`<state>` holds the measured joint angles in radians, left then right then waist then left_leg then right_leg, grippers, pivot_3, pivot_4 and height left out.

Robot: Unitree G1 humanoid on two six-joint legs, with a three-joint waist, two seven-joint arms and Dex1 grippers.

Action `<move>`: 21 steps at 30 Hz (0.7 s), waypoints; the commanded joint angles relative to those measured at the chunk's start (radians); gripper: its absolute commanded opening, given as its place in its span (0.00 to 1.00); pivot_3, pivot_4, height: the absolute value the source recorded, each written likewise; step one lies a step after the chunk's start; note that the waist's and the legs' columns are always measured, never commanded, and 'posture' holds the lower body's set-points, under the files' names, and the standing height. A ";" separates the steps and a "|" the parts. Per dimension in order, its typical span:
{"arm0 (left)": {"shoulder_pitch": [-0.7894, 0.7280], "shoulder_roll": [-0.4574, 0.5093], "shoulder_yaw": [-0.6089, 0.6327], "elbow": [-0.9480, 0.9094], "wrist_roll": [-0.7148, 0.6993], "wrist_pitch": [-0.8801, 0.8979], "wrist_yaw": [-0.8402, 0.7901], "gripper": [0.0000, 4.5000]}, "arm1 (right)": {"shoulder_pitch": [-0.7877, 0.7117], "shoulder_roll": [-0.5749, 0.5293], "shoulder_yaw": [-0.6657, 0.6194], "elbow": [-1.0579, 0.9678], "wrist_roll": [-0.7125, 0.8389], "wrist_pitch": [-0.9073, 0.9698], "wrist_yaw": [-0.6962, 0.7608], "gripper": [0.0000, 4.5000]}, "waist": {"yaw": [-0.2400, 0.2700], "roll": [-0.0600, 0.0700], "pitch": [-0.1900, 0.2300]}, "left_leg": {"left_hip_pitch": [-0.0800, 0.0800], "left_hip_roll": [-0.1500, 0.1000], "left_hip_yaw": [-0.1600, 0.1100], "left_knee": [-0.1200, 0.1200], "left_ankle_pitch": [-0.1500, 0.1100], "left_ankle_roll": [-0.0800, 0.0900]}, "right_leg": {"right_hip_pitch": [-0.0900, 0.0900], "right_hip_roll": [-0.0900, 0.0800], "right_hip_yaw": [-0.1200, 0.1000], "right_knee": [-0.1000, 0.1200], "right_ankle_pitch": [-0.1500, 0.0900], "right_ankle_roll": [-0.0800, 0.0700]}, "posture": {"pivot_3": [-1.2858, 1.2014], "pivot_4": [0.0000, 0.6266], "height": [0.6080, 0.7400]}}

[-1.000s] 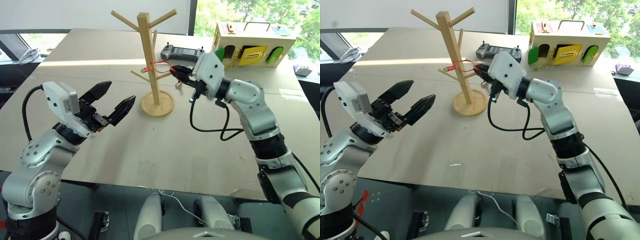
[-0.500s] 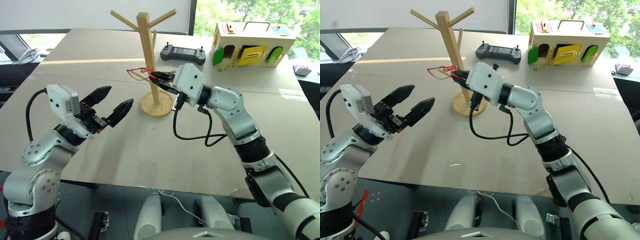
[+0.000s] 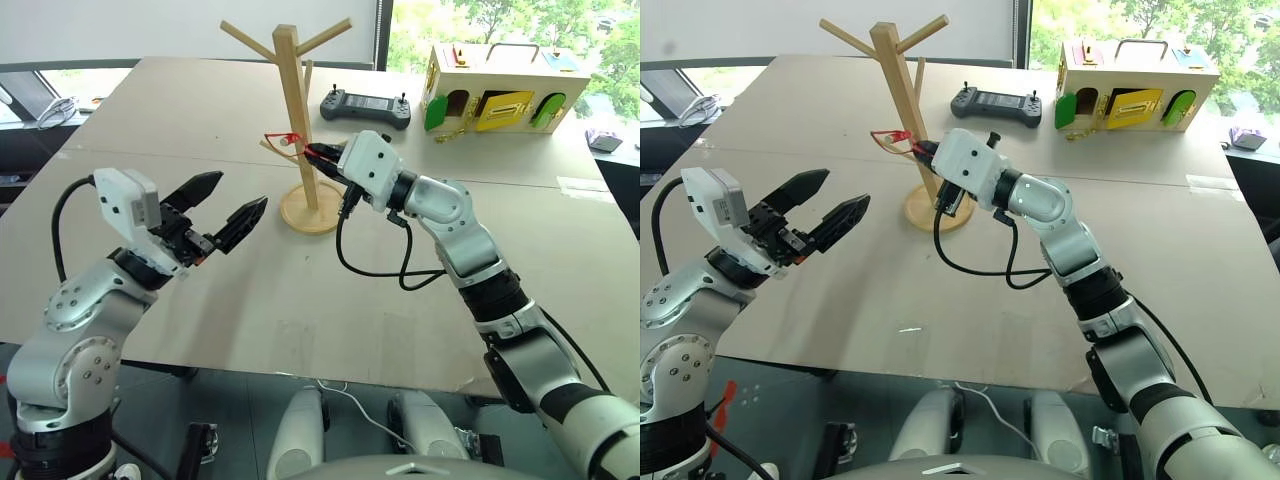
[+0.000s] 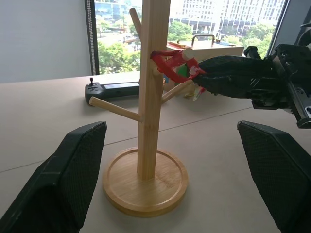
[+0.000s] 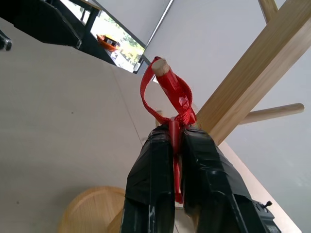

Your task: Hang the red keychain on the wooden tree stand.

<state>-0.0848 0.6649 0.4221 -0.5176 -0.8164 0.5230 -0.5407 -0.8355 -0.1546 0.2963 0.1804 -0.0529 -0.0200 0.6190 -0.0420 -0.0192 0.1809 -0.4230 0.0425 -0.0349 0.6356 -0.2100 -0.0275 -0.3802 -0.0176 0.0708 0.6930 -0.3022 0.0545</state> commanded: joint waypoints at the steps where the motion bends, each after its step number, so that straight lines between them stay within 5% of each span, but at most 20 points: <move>1: -0.017 0.006 0.008 -0.011 0.003 -0.015 -0.005 1.00 | -0.027 0.007 -0.028 -0.017 0.022 -0.011 0.000 0.18 | 0.000 0.000 0.000 | 0.000 0.000 0.000 0.000 0.000 0.000 | 0.000 0.000 0.000 0.000 0.000 0.000 | 0.52 0.24 1.00; 9: -0.014 -0.011 -0.001 -0.010 0.014 -0.020 0.001 1.00 | 0.006 0.029 -0.084 -0.030 0.091 0.000 -0.021 0.98 | 0.000 0.000 0.000 | 0.000 0.000 0.000 0.000 0.000 0.000 | 0.000 0.000 0.000 0.000 0.000 0.000 | 0.52 0.24 1.00; 14: 0.001 -0.092 -0.068 0.033 0.172 -0.048 0.141 1.00 | 0.123 0.014 -0.196 -0.054 0.191 0.098 -0.055 0.99 | 0.008 0.000 0.000 | 0.000 0.000 0.000 0.000 0.000 0.000 | 0.001 -0.001 0.000 -0.001 0.000 0.000 | 0.52 0.24 1.00; 21: 0.061 -0.355 -0.138 0.248 0.411 -0.292 0.296 1.00 | 0.391 -0.062 -0.347 -0.032 0.213 0.087 -0.150 0.99 | 0.010 -0.001 0.000 | -0.002 -0.001 0.000 -0.001 0.000 0.000 | 0.000 -0.001 0.000 -0.002 0.000 0.000 | 0.52 0.24 1.00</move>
<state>-0.0114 0.3156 0.2890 -0.2724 -0.4329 0.2995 -0.2570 -0.4420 -0.2185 -0.0291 0.1778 0.1447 0.0926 0.4881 -0.0322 -0.0198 0.1804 -0.4257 0.0414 -0.0352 0.6352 -0.2101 -0.0273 -0.3809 -0.0187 0.0706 0.6910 -0.3021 0.0545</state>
